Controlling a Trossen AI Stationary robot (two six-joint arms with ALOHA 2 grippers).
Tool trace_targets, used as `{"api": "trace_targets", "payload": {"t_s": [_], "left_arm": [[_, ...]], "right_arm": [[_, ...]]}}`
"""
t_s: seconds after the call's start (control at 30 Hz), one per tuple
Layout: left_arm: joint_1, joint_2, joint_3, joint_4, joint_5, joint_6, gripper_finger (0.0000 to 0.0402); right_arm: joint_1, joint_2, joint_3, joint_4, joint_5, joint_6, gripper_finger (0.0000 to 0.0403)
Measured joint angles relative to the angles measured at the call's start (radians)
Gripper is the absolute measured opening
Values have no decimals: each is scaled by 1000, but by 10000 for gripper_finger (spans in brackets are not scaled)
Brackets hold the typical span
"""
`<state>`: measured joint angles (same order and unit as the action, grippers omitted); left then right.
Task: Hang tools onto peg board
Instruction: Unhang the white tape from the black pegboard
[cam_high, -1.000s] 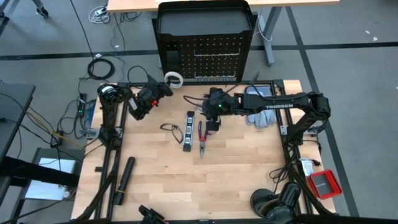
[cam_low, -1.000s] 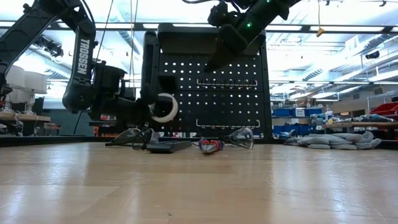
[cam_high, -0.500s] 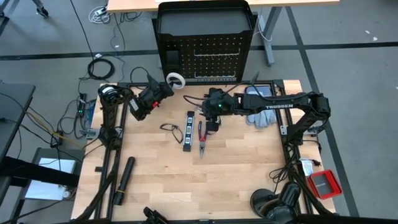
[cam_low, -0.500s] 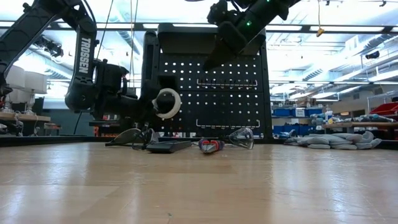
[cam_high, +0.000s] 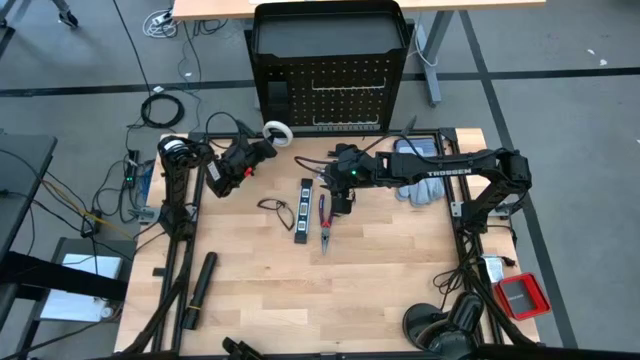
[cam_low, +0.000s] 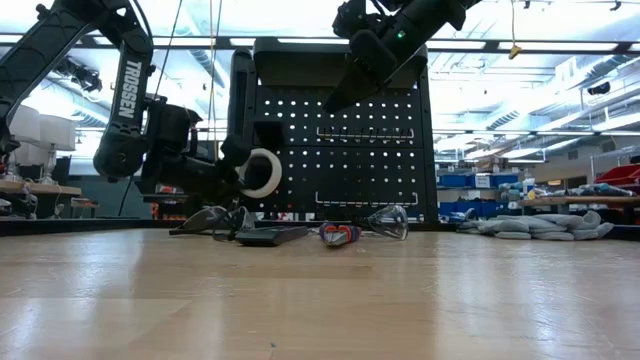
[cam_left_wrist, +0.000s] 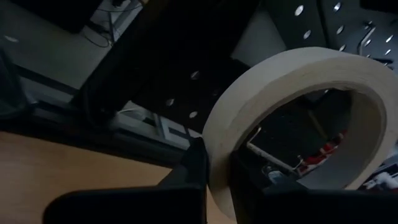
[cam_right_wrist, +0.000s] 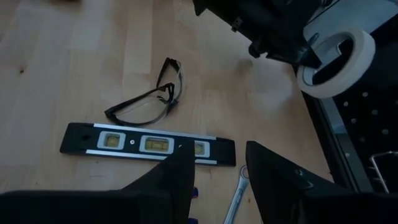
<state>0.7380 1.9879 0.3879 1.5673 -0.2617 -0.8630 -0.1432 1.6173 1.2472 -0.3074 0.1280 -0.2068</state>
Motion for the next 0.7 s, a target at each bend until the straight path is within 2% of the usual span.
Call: {"api": "trace_targets", "payload": {"t_s": [0.53,0.7], "left_arm": [[-63,-1,-28,1,-77,121,33],[-75,-43,-37,1,-86,173,33]], "right_arm": [[-2,0,0,0,0,7,151],[-2,0,0,0,0,13,151]]}}
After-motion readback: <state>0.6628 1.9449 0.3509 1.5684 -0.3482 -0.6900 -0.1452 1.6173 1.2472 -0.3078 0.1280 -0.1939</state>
